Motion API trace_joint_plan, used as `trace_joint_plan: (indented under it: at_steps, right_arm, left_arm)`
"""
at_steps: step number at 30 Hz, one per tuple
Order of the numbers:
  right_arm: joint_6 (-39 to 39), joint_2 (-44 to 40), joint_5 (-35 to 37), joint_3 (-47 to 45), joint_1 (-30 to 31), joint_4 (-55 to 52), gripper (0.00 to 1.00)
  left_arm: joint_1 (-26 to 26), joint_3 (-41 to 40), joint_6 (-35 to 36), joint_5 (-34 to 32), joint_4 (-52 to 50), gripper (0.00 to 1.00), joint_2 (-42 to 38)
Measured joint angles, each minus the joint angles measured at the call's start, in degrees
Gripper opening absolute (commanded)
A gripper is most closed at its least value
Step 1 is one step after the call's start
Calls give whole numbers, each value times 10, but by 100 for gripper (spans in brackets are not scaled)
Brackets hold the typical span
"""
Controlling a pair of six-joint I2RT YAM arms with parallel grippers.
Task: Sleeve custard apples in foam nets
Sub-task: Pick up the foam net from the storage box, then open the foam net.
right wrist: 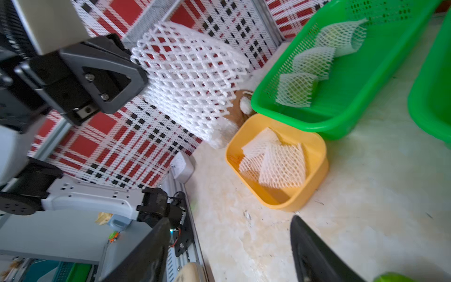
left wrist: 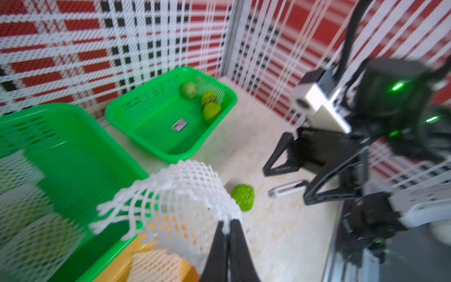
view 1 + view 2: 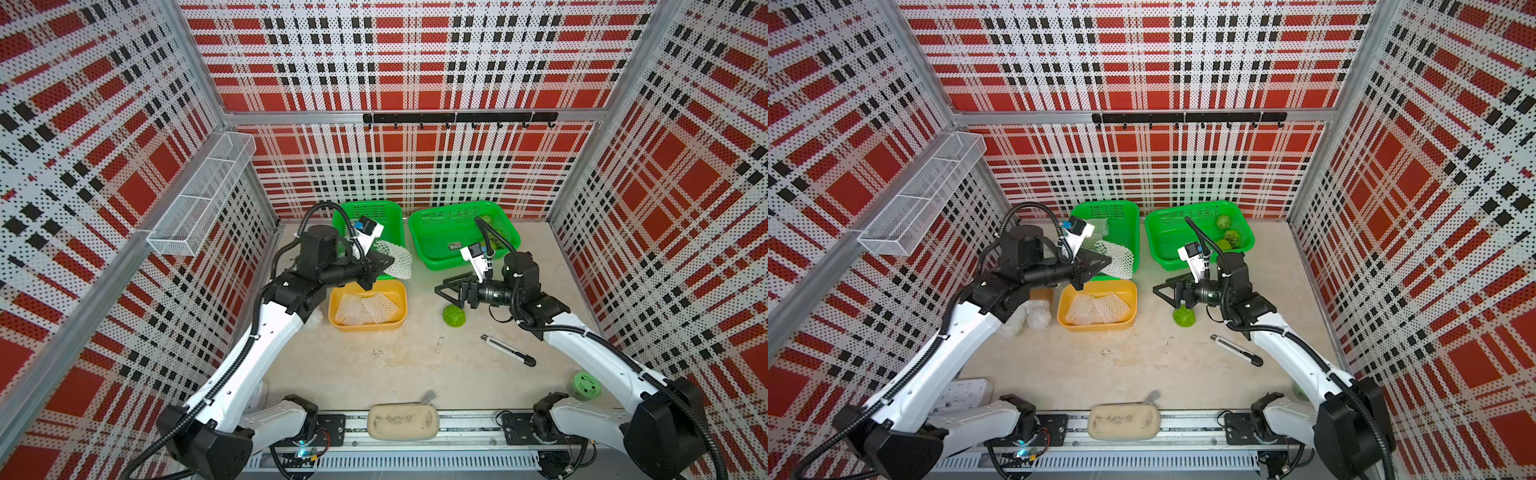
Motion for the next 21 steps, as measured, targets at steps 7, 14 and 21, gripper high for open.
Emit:
trace_joint_plan:
  at_steps: [7, 14, 21]
  right_arm:
    - [93, -8, -68, -9, -1, 142, 35]
    - [185, -8, -106, -30, -4, 284, 18]
    - [293, 13, -134, -52, -6, 443, 10]
  left_arm:
    - [22, -56, -81, 204, 148, 0, -7]
    - [25, -91, -143, 290, 274, 0, -35]
    - [25, -119, -215, 325, 393, 0, -38]
